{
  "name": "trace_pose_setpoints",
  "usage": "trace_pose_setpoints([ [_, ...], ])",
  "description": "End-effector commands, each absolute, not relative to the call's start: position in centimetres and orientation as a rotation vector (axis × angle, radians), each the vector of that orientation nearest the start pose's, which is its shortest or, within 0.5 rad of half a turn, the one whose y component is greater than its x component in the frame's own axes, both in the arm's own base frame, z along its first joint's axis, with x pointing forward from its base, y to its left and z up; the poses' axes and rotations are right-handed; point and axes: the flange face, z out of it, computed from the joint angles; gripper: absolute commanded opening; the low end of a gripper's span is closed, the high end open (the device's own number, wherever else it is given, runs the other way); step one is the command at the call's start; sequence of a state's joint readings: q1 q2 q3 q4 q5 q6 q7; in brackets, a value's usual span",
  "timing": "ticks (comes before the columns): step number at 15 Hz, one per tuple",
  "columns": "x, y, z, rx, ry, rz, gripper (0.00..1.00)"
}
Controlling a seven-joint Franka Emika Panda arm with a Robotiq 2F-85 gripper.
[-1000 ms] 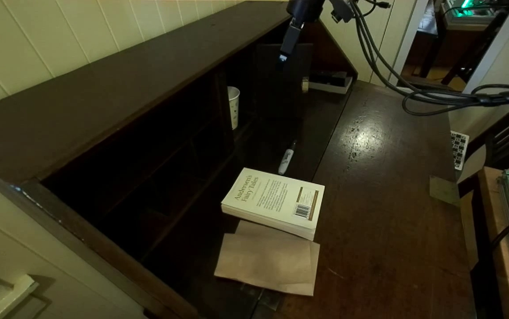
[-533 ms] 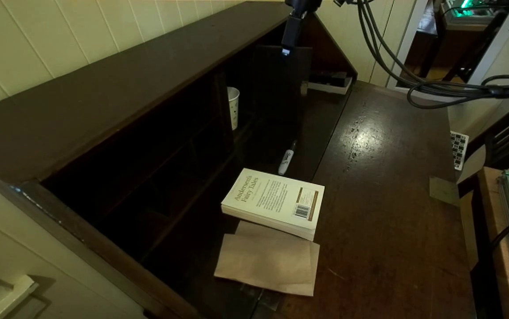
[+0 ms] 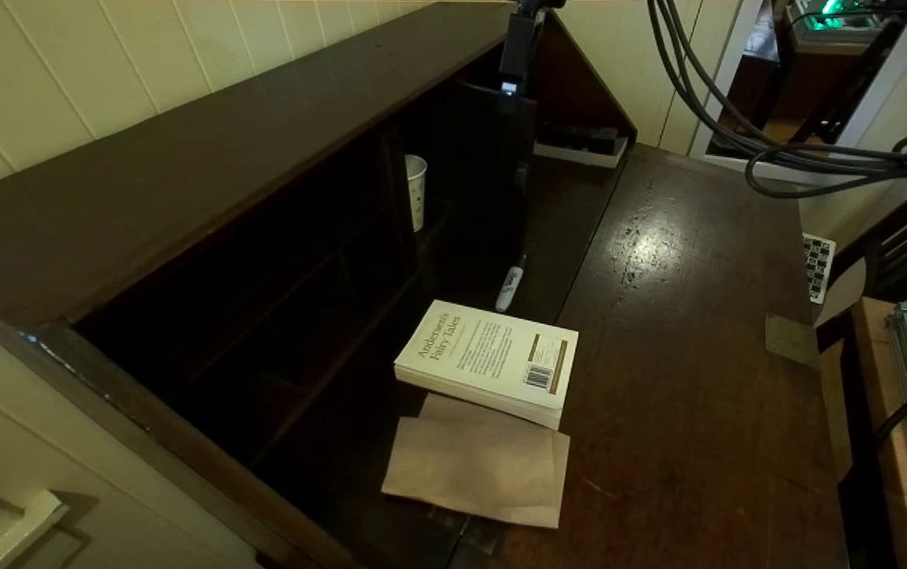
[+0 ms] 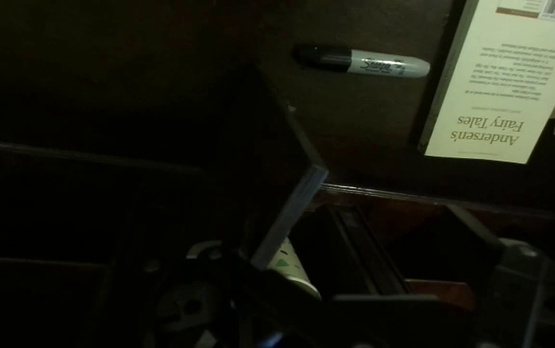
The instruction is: Remove the marker from the paper cup, put it on the table and close the door of time middle compartment
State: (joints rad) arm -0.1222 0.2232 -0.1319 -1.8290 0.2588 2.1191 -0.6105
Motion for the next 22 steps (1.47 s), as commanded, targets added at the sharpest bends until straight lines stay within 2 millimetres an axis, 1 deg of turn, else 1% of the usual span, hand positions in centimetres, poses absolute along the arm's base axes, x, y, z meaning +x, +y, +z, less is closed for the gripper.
trace_pose_setpoints([
  [1,60.4,-12.6,42.7,-2.925,-0.333,-0.199,1.0],
  [5,61.1,-11.6,41.9,-2.928,-0.323,-0.245,1.0],
  [7,61.2,-11.3,41.9,-2.924,-0.327,-0.263,1.0],
  [10,61.5,-10.6,41.8,-2.921,-0.348,-0.345,1.0],
  [13,61.8,-9.4,41.3,-2.92,-0.397,-0.392,1.0],
  [17,62.2,-7.7,40.9,-2.909,-0.422,-0.444,1.0],
  [19,62.5,-7.3,40.9,-2.897,-0.415,-0.496,1.0],
  [22,62.7,-7.1,41.0,-2.873,-0.378,-0.572,1.0],
])
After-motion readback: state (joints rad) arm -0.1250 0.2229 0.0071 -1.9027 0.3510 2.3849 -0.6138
